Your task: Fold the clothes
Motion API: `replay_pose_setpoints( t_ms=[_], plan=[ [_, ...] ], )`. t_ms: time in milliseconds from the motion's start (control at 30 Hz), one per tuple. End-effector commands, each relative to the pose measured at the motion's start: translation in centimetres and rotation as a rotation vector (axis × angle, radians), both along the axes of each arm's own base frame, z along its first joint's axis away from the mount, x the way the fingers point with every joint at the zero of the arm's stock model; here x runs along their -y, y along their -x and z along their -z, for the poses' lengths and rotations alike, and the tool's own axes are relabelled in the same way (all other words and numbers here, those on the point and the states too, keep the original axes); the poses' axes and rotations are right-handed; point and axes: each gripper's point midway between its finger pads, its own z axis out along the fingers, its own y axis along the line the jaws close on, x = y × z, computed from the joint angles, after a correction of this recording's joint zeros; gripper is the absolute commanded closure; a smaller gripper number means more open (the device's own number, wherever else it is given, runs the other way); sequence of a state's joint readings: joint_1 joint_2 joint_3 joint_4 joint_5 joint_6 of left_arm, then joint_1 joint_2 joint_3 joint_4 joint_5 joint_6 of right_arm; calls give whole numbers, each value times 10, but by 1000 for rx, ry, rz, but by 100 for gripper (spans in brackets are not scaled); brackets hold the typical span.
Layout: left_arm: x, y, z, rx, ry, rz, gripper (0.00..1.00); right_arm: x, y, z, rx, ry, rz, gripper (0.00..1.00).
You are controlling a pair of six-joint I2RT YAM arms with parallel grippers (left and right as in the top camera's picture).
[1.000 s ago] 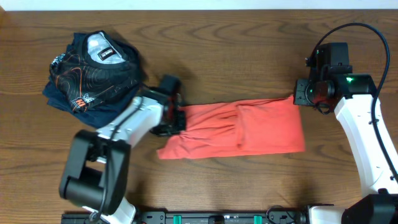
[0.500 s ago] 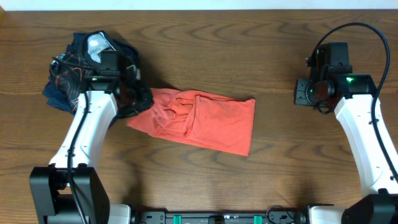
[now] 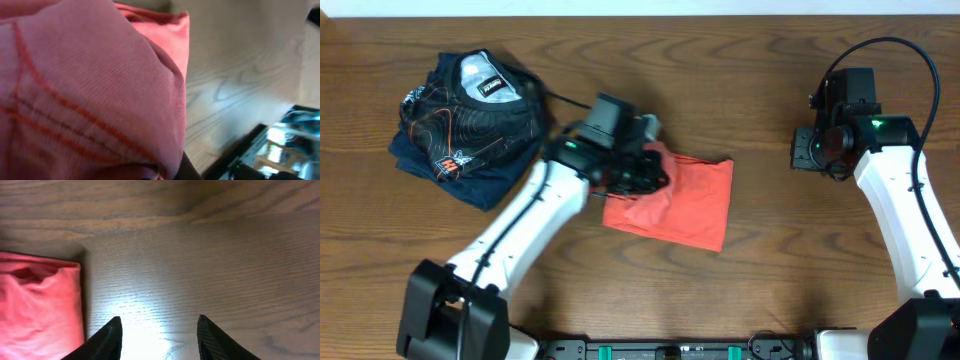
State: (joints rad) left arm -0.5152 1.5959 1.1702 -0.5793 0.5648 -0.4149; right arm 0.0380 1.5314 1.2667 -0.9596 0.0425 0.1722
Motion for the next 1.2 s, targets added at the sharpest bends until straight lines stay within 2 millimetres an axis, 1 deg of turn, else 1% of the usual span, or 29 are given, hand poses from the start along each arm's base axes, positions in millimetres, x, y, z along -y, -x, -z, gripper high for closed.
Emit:
replay_pose_setpoints(
  t_ms=[0,100,233,400,533,633,667,700,767,900,1033,1067,1133,1167],
  plan=[
    [0,-8,-2,94,-114,-52,91,4,2,3,-13,13,8,53],
    [7,-6,3,127,-156,-38,90,4,2,3,-13,13,8,53],
    [24,-5,8,147,-140,-7,89,3,3,4,-15,5,5,53],
    [36,-8,18,151,-131,4,89,-2,3,4,-16,-22,-4,53],
    [45,-12,27,159,-124,15,83,-2,3,4,-16,-22,-4,53],
    [56,-14,33,170,-111,26,83,-3,3,4,-15,-22,-5,53],
    [60,-14,35,176,-106,32,79,-3,3,4,-14,-22,-5,53],
    [64,-14,36,181,-102,39,79,-3,2,4,-13,-22,-5,53],
    [74,-11,40,187,-93,57,79,-3,2,3,-12,-22,-5,53],
    [90,3,48,186,-92,104,78,-3,2,4,-12,-23,-5,53],
    [102,12,46,203,-75,136,77,-3,2,4,-12,-26,2,53],
    [105,13,45,207,-71,140,76,-3,2,4,-12,-26,2,53],
    [106,13,45,216,-72,141,69,-3,2,4,-12,-26,2,53],
    [106,13,45,220,-77,139,69,-3,2,4,-12,-26,2,53]
  ],
)
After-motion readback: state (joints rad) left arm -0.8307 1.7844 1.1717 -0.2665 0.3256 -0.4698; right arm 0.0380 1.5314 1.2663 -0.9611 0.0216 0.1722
